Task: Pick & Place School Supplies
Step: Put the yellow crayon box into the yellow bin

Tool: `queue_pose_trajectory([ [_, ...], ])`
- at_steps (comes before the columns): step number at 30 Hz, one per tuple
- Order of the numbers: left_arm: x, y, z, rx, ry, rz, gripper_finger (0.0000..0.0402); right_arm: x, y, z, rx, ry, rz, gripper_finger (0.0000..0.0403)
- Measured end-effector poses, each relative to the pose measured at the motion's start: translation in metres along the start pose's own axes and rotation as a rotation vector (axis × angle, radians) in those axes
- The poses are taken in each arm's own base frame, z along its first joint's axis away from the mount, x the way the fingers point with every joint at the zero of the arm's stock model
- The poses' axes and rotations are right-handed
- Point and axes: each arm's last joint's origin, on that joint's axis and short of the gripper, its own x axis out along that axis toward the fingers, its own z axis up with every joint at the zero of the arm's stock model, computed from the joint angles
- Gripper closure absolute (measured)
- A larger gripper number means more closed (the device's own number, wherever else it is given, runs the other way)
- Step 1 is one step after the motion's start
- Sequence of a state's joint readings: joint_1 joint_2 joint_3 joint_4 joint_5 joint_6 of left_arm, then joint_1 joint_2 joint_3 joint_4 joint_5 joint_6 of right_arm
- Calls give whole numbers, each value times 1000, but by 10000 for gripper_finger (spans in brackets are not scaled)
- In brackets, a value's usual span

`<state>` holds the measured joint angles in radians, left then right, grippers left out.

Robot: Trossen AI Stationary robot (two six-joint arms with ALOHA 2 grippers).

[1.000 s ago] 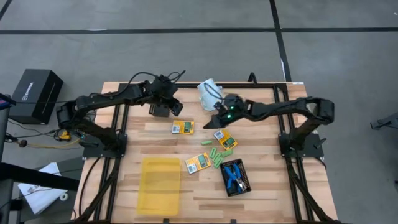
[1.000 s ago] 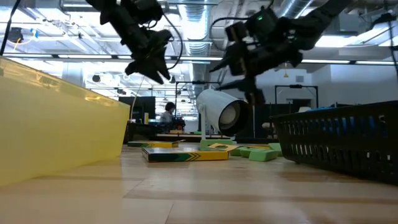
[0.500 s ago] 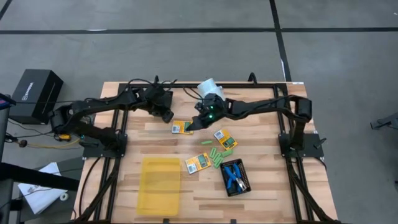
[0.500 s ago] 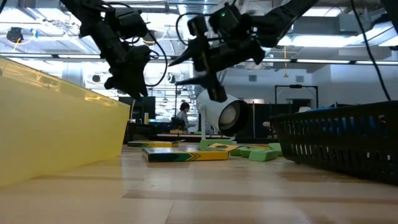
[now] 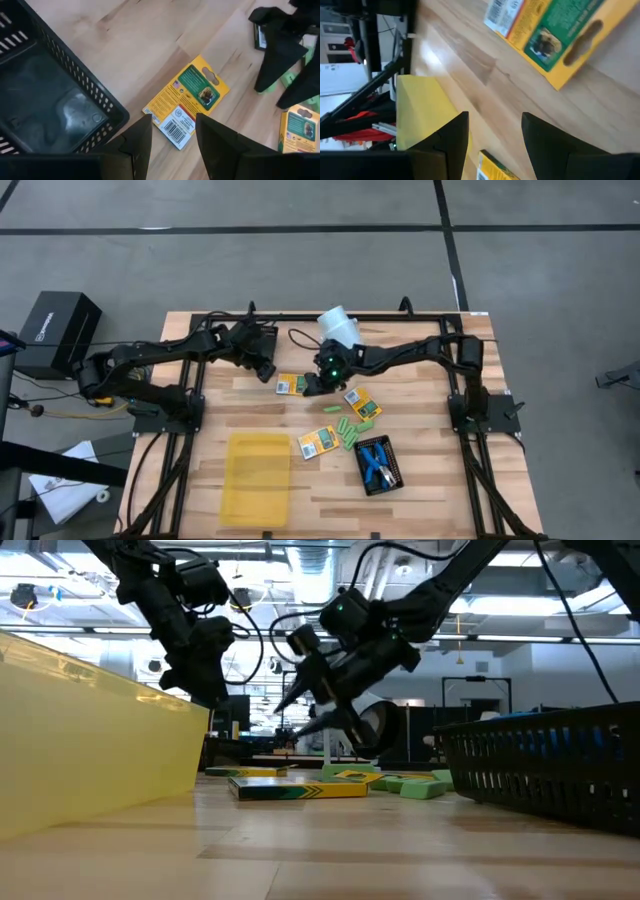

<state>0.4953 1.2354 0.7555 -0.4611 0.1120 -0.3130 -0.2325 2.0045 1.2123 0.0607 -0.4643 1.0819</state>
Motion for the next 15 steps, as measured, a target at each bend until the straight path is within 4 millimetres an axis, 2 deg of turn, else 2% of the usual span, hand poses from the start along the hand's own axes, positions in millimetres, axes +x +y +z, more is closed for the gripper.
queue_pose_trajectory([
  [15,0,-1,1,31,-2,-41,257,-6,-15,5,48,-71,-156,230],
])
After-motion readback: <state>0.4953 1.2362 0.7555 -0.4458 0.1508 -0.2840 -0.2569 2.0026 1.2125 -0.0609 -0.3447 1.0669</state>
